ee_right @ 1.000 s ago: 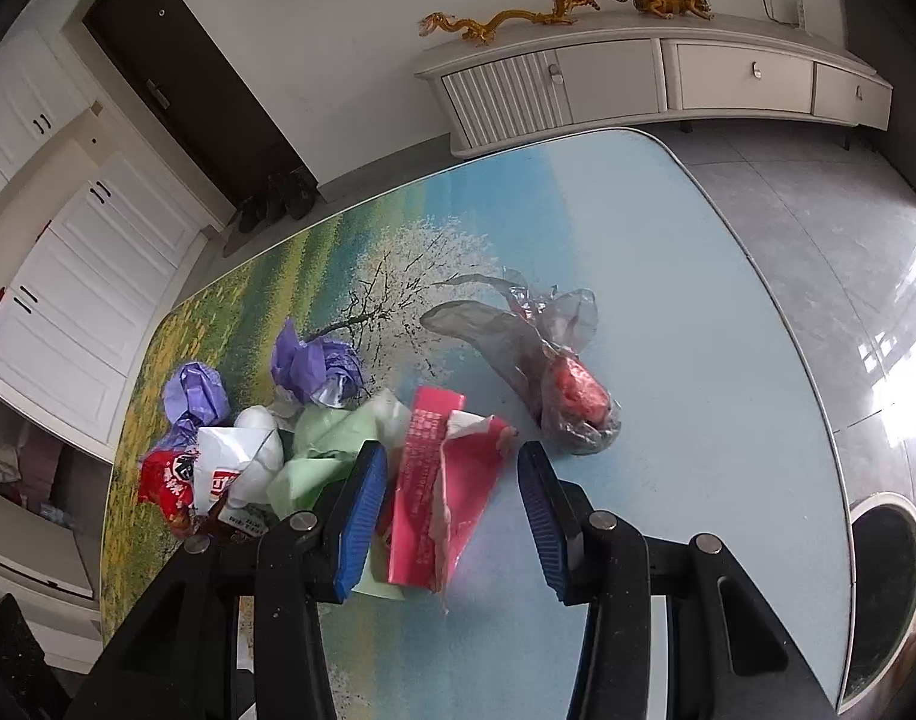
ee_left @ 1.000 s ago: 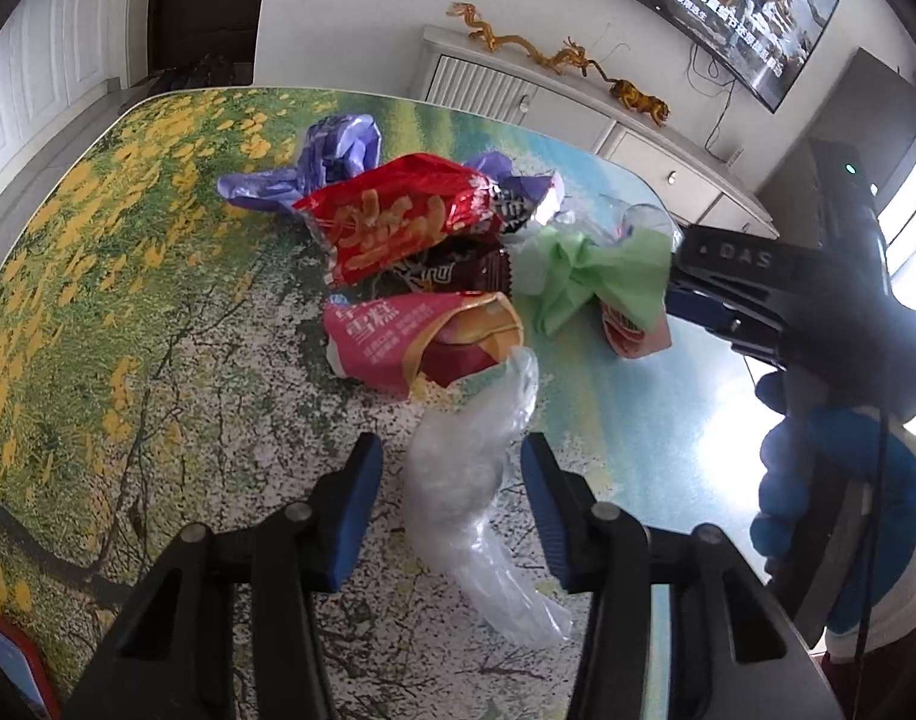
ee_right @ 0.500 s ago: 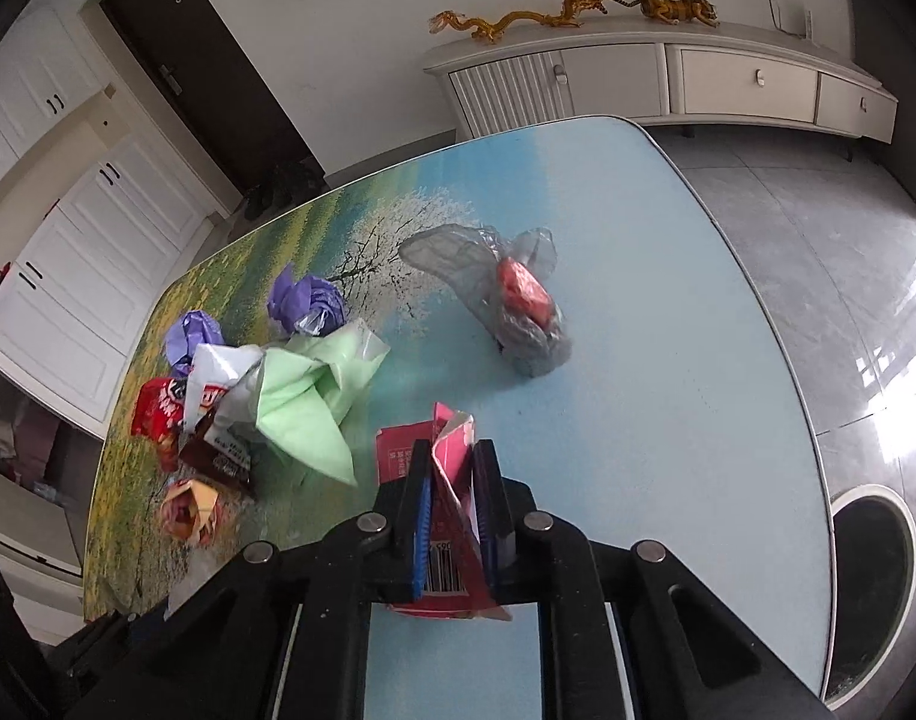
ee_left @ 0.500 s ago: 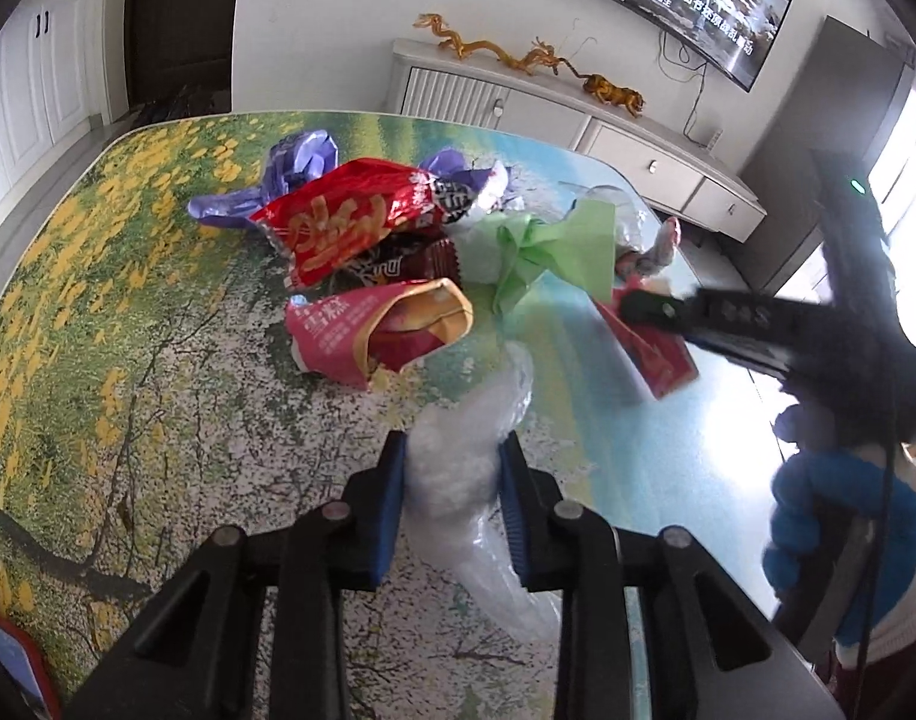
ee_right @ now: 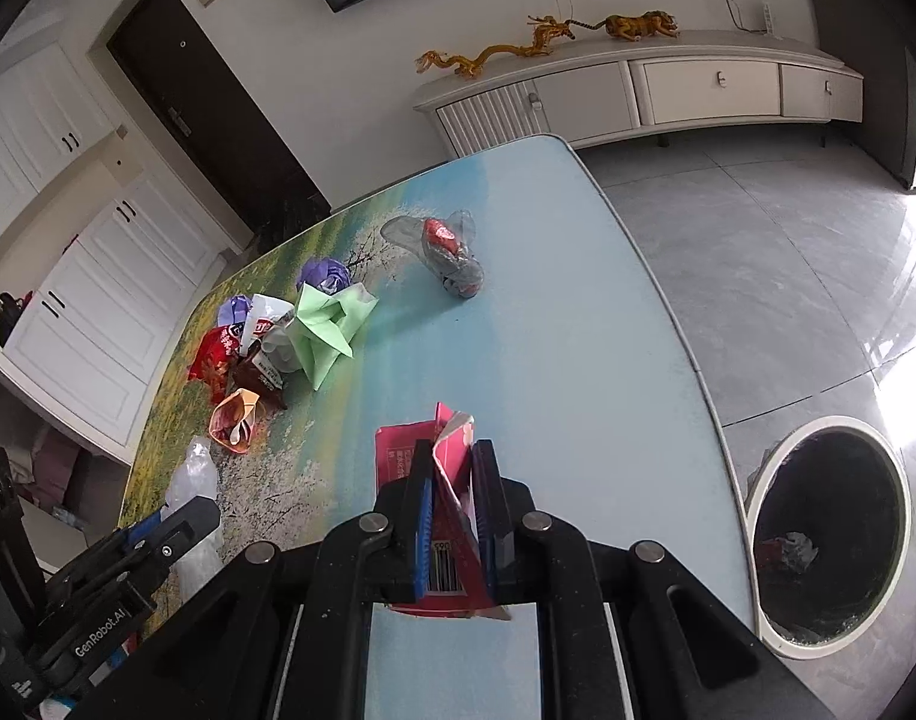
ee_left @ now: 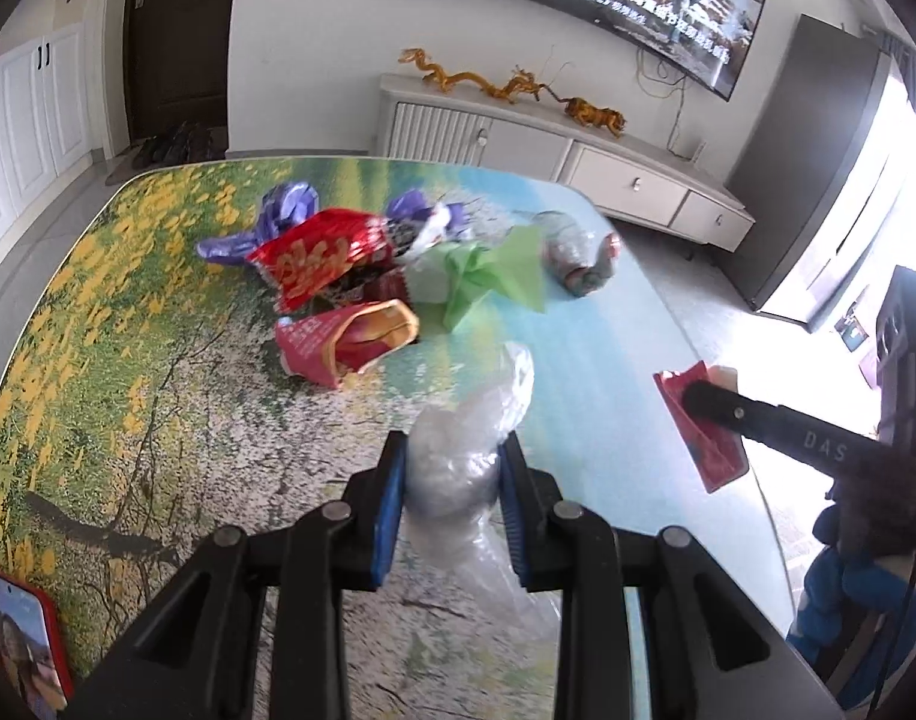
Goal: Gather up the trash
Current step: 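Carry the pink carton and clear plastic bag to above the trash bin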
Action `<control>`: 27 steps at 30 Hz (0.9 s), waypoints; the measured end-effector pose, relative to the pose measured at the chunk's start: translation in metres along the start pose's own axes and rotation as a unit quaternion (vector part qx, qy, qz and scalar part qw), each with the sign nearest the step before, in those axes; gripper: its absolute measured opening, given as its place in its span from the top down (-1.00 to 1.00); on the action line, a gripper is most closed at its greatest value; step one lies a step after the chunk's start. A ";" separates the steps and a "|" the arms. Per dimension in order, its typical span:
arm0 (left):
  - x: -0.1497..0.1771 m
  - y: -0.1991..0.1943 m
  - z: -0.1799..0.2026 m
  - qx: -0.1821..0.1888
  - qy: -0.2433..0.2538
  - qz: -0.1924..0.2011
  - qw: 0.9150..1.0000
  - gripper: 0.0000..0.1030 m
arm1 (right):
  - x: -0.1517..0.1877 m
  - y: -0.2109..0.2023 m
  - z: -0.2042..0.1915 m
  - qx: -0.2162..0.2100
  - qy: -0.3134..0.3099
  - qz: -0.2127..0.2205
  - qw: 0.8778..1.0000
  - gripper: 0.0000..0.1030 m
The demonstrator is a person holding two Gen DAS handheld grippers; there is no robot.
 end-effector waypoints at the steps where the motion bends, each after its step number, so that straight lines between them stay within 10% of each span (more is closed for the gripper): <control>1: -0.001 -0.002 0.004 0.005 0.001 0.001 1.000 0.46 | 0.000 -0.007 0.004 0.001 0.004 0.006 1.000 0.77; 27: -0.024 0.053 0.250 0.190 0.125 -0.069 0.971 0.46 | -0.006 -0.115 0.215 0.179 0.159 0.117 0.964 0.77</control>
Point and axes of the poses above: each gripper's, at about its wrist camera, not at the fingertips, and y roughly the way its jaws point, z to its right, x to its underside, the point moved 3 cm from there along y, roughly the way its jaws point, and after that the axes turned 12 degrees about z, right-handed, at the moved point
